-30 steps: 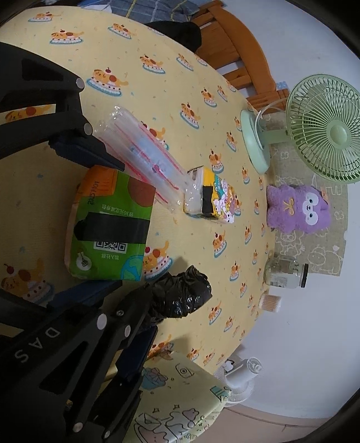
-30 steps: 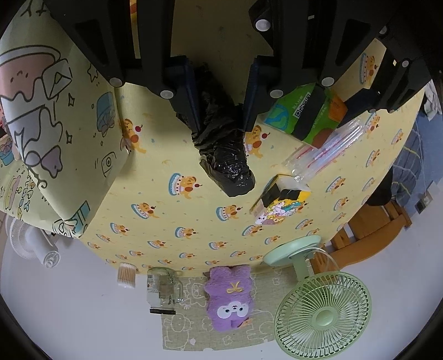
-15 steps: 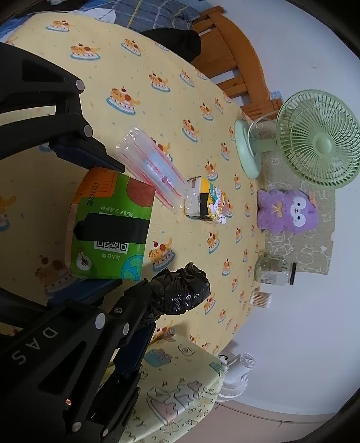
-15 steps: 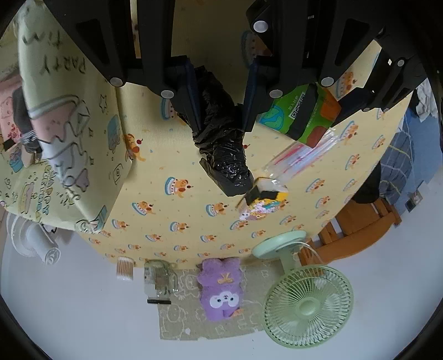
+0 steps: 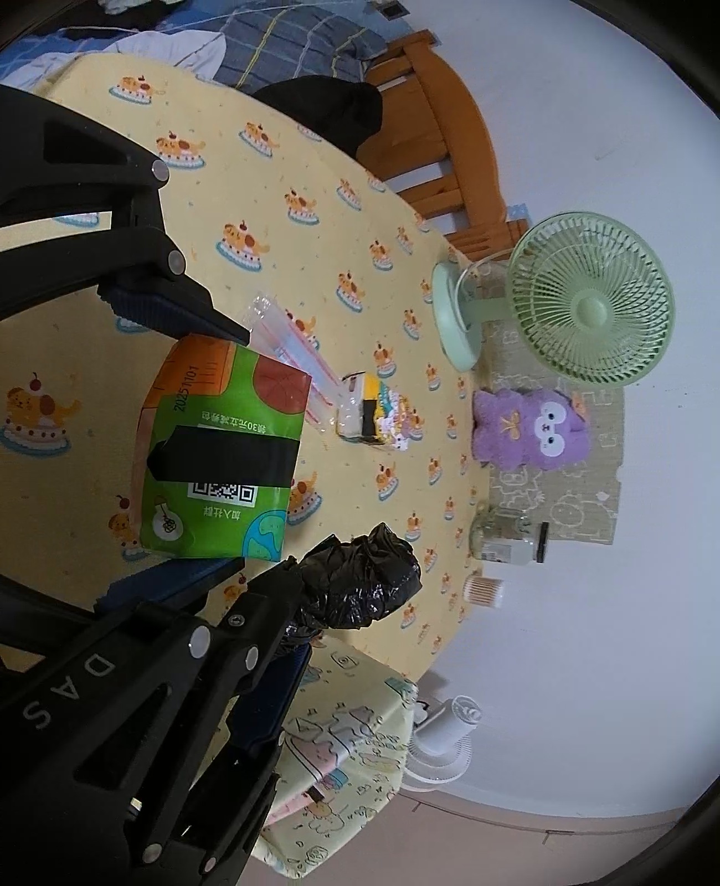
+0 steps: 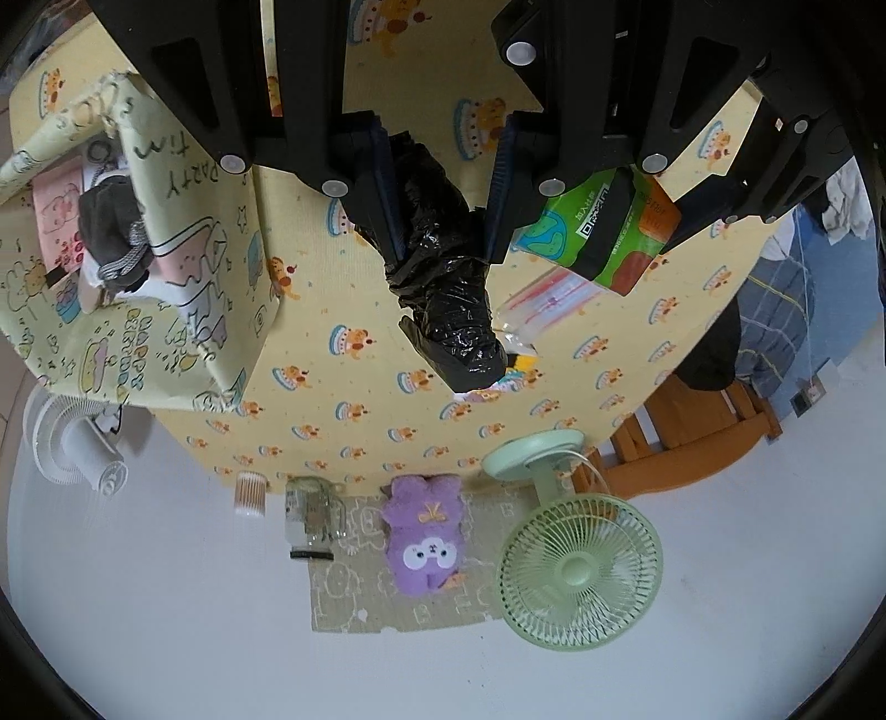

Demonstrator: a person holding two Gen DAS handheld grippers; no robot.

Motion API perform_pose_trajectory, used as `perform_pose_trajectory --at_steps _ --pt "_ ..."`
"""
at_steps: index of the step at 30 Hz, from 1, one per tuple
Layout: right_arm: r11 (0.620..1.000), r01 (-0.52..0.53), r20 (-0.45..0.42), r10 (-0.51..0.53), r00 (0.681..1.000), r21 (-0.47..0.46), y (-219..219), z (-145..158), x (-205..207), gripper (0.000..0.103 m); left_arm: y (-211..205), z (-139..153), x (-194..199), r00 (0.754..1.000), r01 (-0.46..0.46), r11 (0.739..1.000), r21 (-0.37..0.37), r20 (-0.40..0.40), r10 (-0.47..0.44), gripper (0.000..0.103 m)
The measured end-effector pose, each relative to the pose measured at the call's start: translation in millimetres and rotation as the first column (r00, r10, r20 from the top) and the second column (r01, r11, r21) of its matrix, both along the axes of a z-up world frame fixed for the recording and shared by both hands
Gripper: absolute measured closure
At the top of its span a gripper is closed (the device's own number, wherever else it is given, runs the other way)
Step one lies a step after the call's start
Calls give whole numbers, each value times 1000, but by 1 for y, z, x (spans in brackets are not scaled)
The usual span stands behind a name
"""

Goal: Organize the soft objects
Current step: 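Lift both held items and carry them toward the gift-paper box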

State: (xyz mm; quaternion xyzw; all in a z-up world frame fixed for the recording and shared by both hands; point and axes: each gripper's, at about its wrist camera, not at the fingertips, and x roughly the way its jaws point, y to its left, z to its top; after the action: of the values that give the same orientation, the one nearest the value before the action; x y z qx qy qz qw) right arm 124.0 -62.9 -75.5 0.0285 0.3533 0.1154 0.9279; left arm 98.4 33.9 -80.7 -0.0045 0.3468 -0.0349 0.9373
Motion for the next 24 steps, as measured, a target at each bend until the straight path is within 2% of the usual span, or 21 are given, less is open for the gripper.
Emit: perform_pose_trajectory --at_steps 24 --pt "1000 -23 130 21 991 16 1 48 -35 71 0 45 -37 991 -35 999 19 134 32 30"
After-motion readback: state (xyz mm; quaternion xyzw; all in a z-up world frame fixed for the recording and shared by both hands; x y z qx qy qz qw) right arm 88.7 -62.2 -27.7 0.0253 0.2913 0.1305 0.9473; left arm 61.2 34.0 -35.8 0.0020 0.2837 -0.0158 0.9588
